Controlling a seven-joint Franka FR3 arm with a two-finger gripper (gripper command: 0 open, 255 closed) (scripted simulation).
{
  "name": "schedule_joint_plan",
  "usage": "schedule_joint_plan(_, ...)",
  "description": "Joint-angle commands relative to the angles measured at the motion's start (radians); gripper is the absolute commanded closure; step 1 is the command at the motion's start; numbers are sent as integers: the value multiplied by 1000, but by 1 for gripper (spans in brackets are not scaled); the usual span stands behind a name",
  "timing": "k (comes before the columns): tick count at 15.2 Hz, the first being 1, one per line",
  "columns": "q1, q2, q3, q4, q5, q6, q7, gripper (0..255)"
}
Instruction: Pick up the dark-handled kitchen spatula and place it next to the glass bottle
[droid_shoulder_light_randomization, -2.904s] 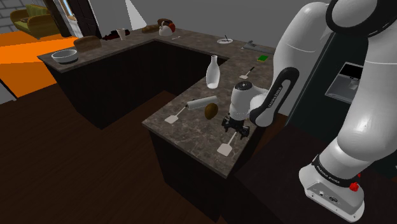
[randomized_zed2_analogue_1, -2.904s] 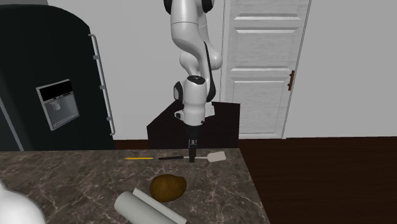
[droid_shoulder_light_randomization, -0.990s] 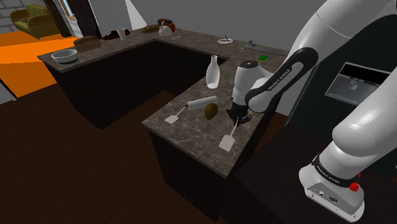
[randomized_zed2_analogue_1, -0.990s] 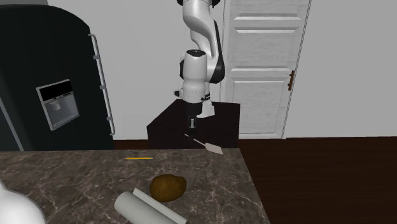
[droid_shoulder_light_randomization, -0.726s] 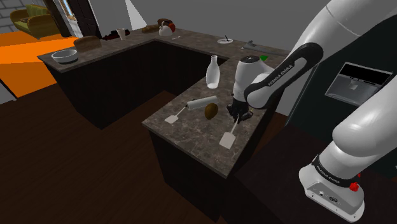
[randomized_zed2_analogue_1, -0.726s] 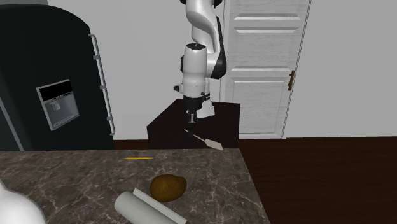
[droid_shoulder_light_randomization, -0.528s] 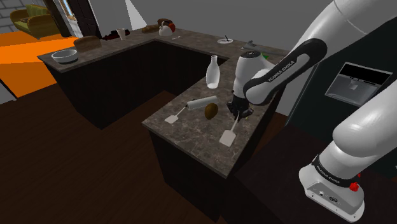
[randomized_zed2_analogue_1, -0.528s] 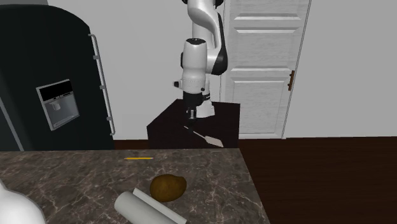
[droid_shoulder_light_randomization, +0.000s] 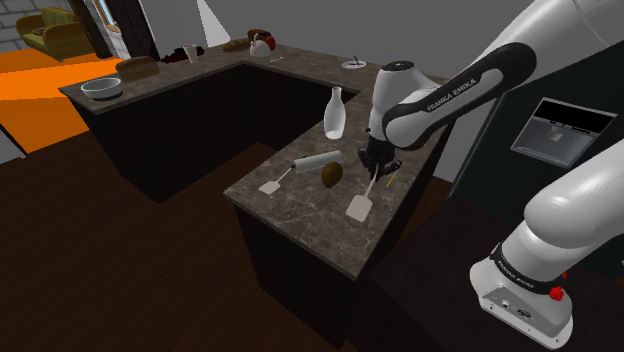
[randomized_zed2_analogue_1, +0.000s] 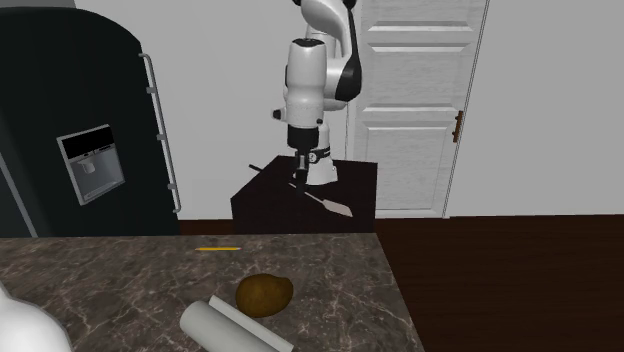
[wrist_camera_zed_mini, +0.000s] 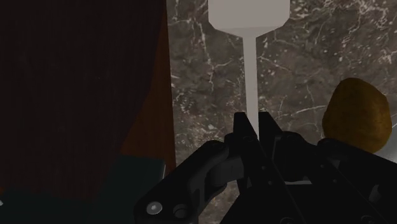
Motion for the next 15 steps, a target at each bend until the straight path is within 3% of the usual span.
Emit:
schedule_joint_plan(1,5,-27,-6,6,14,-31,-13,255)
schedule_joint_plan(15,28,-171,-46,93,58,-258,-61,255)
